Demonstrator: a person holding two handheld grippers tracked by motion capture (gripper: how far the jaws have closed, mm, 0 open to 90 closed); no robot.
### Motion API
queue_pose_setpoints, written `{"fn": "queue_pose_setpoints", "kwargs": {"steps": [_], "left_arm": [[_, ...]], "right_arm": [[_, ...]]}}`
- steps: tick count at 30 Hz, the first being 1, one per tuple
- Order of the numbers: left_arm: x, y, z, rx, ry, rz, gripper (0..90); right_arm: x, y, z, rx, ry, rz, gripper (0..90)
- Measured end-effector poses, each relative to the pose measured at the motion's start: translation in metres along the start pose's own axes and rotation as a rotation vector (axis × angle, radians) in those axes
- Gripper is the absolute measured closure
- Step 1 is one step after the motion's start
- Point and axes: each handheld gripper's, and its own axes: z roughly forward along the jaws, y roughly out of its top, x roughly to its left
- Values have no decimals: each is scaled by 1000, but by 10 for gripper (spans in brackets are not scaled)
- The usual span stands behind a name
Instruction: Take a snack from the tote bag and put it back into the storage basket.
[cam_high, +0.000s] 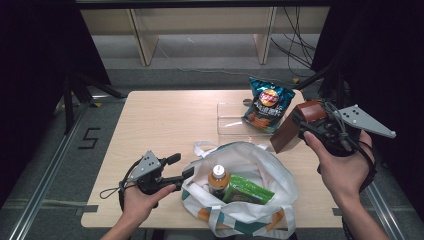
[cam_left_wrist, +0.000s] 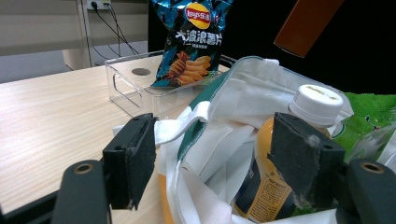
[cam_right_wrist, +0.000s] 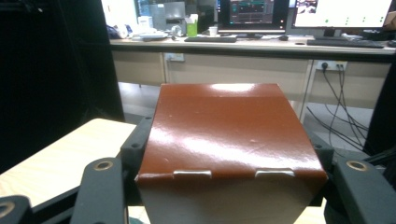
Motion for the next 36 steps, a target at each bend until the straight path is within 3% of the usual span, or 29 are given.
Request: {"fn": "queue_pose_setpoints", "kwargs": {"steps": [9,12,17,18,23,36], "left_arm": [[0,0,0,1,0,-1,307],[1,0,0,0,-1,2,307],[1,0,0,1,-1,2,307],[1,0,0,1,-1,3,307],[1,0,-1,-1,-3,6,307],[0,0,0,1,-4,5,307]], "right_arm": [[-6,1,11,16,-33,12,390],[-10,4,16,4,-45,-7,391],[-14,6,21,13,-64,13,391],[-16,6,23,5,-66,-5,391],[-20,6,31,10,-79,25,390],[-27,3,44,16,-104,32,390]]}}
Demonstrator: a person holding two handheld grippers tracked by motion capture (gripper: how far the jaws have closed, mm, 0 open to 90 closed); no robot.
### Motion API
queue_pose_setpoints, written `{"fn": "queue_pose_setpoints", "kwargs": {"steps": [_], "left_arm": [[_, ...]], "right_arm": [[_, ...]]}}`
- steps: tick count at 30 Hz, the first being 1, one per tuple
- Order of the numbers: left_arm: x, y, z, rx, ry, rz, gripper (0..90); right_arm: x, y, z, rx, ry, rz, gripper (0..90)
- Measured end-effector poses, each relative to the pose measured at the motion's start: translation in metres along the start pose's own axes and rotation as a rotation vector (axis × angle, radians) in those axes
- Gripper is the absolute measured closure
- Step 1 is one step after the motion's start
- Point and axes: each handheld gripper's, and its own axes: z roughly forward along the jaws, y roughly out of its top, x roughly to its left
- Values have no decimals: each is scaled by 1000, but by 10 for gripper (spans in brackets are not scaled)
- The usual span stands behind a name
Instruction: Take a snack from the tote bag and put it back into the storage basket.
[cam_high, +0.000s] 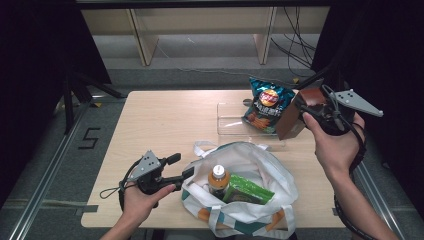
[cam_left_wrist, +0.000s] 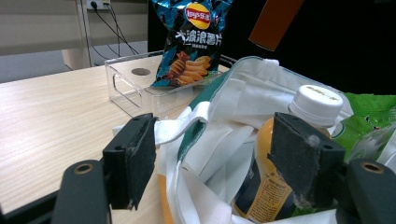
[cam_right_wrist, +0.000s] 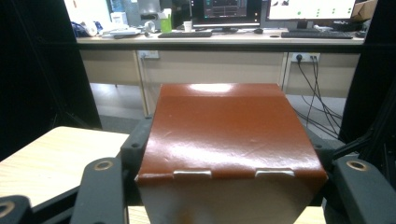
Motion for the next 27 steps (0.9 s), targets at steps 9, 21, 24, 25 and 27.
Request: {"fn": "queue_pose_setpoints", "kwargs": {"steps": [9,21,24,25,27], "left_arm": [[1,0,0,2,-5,7,307],[0,0,0,1,-5,4,307],[0,0,0,0,-4,-1,307],[0,0,0,1,-3,-1,307],[0,0,0,2,-4,3,307]], "right_arm": [[-2,4,11,-1,-8,-20,390],[-1,9,25,5,-17,-5,390],[-2,10,28,8,-23,5,390],[-4,10,29,3,-20,-15,390],[-4,11,31,5,-25,9,390]]}}
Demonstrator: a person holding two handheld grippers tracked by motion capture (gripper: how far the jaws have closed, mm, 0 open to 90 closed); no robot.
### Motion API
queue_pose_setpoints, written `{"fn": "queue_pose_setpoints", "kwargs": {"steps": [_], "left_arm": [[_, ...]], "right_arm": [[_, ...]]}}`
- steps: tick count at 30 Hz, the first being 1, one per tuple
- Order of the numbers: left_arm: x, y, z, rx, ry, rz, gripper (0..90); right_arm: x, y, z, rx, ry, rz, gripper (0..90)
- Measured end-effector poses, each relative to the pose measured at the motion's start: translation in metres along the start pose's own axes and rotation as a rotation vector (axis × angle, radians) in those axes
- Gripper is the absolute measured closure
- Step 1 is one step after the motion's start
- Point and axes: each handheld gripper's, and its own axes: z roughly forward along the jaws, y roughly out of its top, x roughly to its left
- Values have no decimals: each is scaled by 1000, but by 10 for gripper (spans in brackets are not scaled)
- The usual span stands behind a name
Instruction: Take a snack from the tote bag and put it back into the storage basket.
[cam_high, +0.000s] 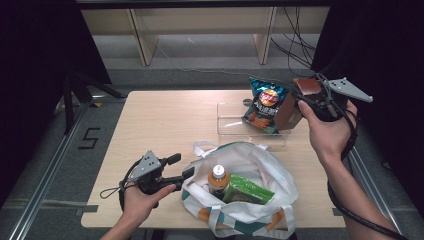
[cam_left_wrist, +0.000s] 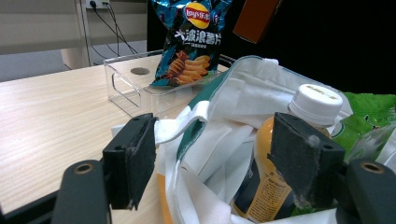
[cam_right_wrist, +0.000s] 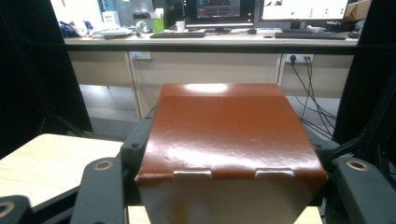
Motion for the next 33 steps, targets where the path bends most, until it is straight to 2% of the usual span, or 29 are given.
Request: {"fn": "queue_pose_setpoints", "kwargs": {"steps": [1,3,4,5,10,16,19,22,29,33], "left_arm": [[0,0,0,0,1,-1,307],[0,0,0,-2,0,3,307],[0,0,0,-3,3,-4,307],[0,0,0,-4,4,-5,307],[0,0,-1,-3,2,-4,307],[-1,0,-1,-5,3,-9,307],[-1,0,0,-5,2,-9,307],[-1,0,0,-6,1,-13,307],[-1,1,-1,-7,1,-8,307],[0,0,0,-17,-9,-9,307]], "right_arm": [[-1,0,1,-2,5,-15,390],[0,2,3,-4,-3,3,390],[-2,2,4,-7,2,-20,390],[-1,2,4,-1,-6,-8,390],[-3,4,8,-5,-6,-15,390],[-2,6,11,-1,-16,10,390],[-3,6,14,-11,-18,-15,390],[-2,6,15,1,-21,5,390],[-1,6,22,-4,-27,-13,390],[1,5,26,9,-36,7,390]]}}
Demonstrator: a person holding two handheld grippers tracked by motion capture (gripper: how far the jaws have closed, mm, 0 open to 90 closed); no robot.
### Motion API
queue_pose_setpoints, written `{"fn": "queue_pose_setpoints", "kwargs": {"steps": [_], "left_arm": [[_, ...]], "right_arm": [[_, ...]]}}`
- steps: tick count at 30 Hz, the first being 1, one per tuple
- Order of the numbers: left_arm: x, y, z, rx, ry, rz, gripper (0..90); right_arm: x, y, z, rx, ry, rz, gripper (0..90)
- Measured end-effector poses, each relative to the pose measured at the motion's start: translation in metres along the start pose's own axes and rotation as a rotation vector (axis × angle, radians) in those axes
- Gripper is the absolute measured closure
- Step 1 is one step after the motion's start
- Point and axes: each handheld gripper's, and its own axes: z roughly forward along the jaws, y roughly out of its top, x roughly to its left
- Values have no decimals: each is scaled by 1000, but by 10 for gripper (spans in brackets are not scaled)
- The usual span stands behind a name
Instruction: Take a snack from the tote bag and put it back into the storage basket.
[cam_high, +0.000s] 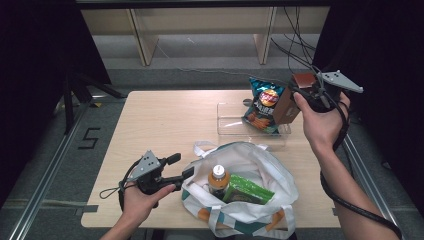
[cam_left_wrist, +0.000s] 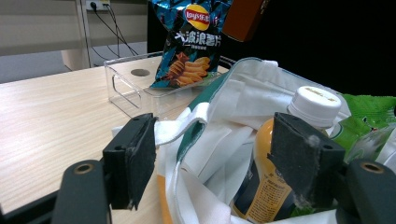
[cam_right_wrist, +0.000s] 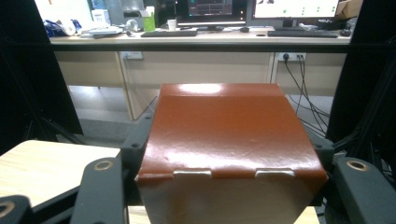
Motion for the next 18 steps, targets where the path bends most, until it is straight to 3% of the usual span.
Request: {"fn": "queue_pose_setpoints", "kwargs": {"steps": [14,18], "left_arm": [[1,0,0,-2,-2,4,308],[1,0,-1,1,2,4,308]], "right_arm": [[-2,-9,15,16,-17,-3,390],[-1,-11,17,28,-25,23,390]]}}
